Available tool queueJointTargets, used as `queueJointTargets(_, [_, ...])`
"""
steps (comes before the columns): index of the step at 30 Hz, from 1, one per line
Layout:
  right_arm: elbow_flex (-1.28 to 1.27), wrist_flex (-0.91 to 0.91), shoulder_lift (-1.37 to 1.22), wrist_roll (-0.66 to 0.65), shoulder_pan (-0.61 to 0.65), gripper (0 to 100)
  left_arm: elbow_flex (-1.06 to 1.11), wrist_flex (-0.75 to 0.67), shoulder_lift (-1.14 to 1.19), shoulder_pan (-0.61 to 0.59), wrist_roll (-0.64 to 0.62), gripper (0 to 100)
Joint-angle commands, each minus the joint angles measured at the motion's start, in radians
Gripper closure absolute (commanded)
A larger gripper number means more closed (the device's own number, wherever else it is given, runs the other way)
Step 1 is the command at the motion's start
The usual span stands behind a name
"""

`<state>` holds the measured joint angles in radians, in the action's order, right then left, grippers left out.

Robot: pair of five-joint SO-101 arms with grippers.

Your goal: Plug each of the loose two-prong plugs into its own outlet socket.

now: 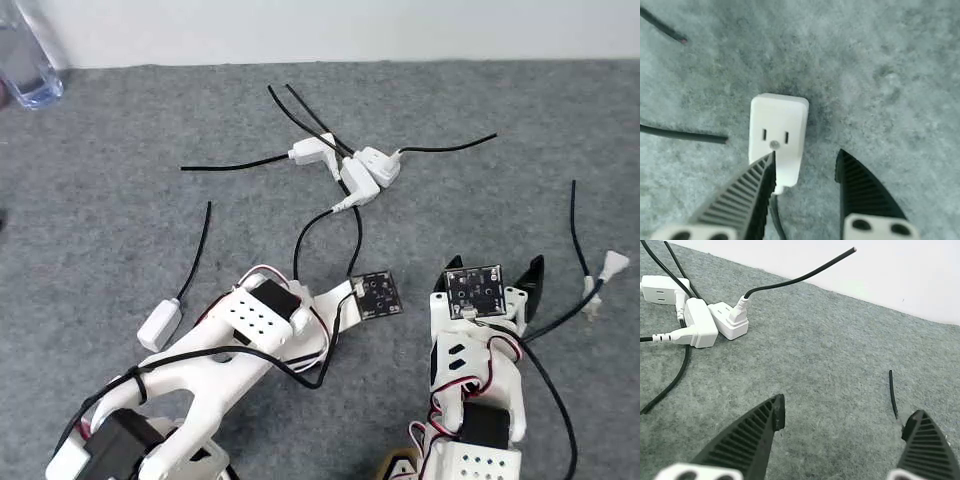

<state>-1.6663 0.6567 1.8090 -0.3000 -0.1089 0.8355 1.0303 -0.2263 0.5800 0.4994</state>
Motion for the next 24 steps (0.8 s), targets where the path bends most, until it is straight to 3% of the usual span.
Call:
queueJointTargets(1, [-0.017, -0.012, 0.007, 0.005, 0.007, 63.0, 0.012, -0.072, -0.028, -0.034, -0.002, 82])
queueJointTargets(24, [-0.017, -0.012, 0.007, 0.005, 0.007, 63.0, -0.260, 0.074, 0.275, -0.069, 0.087, 82])
